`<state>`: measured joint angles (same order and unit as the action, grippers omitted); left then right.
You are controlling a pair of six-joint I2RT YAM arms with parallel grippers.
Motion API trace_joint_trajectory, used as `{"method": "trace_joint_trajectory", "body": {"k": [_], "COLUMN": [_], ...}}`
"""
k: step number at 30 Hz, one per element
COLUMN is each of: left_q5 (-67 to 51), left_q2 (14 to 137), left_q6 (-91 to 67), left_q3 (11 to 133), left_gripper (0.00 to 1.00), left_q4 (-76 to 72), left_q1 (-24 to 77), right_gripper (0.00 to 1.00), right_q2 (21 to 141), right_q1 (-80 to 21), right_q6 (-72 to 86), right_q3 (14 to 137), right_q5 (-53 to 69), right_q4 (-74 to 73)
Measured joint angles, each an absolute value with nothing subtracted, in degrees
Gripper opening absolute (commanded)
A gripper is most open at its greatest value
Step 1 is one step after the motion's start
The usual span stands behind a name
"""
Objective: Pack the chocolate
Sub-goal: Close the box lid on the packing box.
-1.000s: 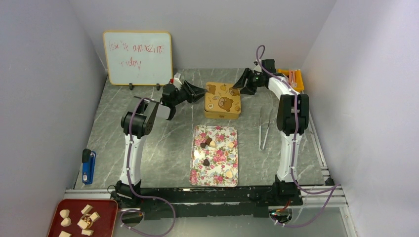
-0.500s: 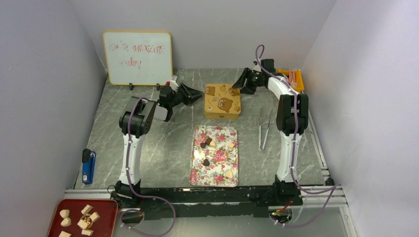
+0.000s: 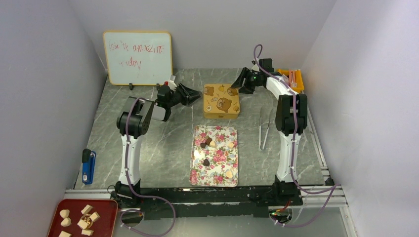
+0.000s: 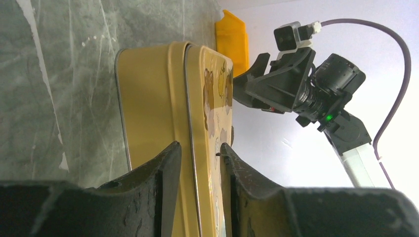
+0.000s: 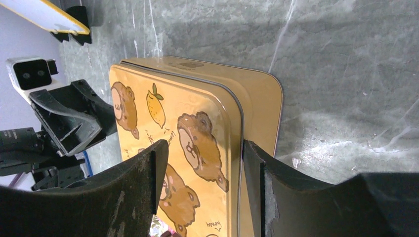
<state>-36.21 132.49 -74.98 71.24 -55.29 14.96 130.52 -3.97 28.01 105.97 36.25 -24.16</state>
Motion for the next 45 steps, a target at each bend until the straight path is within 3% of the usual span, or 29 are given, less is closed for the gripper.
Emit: {"method": "trace_joint_trajectory", "body": {"k": [26, 45], "left_q5": [-38.7, -37.6], "left_q2": [127.7, 122.4], "left_q6": [-65.3, -55.7], "left_q3": [67.2, 68.1], "left_gripper": [0.54, 0.56], "left_q4": [-45.4, -33.6], "left_q1": [17.0, 19.5], "right_gripper": [0.61, 0.61], "right_q2": [130.5, 130.5], "right_q1": [-4.7, -5.1], "right_q6": [28.0, 26.5], "right_q3": [106.0, 106.0], "right_q5": [35.9, 34.3], "right_q4": [-24.0, -24.1]}}
